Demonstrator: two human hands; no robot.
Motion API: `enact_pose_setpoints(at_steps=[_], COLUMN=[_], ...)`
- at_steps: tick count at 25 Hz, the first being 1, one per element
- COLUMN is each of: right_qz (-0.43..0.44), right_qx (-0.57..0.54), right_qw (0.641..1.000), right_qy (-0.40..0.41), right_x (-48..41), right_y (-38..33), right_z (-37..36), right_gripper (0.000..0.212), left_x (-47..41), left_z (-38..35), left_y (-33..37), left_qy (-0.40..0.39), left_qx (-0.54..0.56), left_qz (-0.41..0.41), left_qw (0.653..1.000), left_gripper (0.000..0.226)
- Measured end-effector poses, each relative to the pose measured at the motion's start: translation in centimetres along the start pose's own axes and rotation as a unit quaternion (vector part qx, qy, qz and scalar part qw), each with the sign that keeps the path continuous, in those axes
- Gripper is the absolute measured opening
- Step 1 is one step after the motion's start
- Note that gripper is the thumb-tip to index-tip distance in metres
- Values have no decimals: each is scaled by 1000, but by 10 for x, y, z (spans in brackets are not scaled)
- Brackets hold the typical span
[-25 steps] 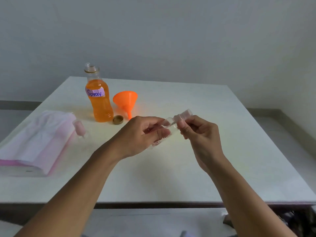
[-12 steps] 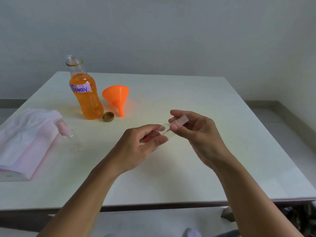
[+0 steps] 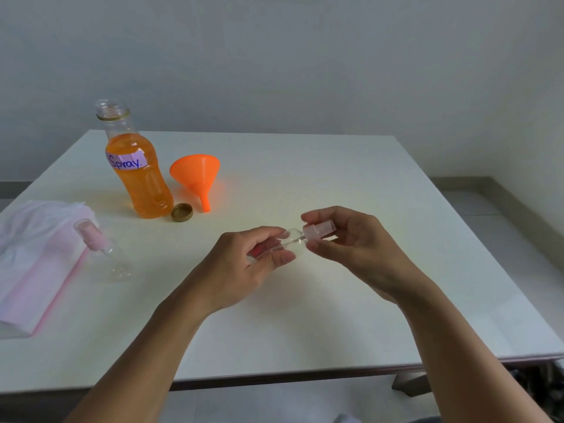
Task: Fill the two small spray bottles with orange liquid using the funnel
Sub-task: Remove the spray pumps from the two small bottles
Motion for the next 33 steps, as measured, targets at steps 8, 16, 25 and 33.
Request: enact_pose_setpoints(at_steps=[8,16,25,33], right_qz=[-60,-36,42,-36], right_qx=[99,119,204,272], right_qw=[993,992,975,940], right_qy=[34,7,82,204], right_x=[0,8,17,35], right_y=[1,11,20,48], right_z=[1,16,40,92], right_gripper=[44,46,25,24], left_x=[0,-5,-11,-17], left_z=[-6,-17,-26,-39], left_y=[0,2,-2,6], left_qy=[-14,-40,-52,4], left_qx=[-41,-77,-42,101], left_qz=[1,3,17,-7], left_qw=[999,996,998,995], left_gripper=[53,53,55,34])
Point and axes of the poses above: each hand's wrist, its own x-axis away from the middle knuckle, its own z-axis out of the back of the hand, y = z × x, the point moved 1 cm from there along -x, towards the middle knuckle, and after that the axes turned 8 degrees about x, right-handed, at the moved point
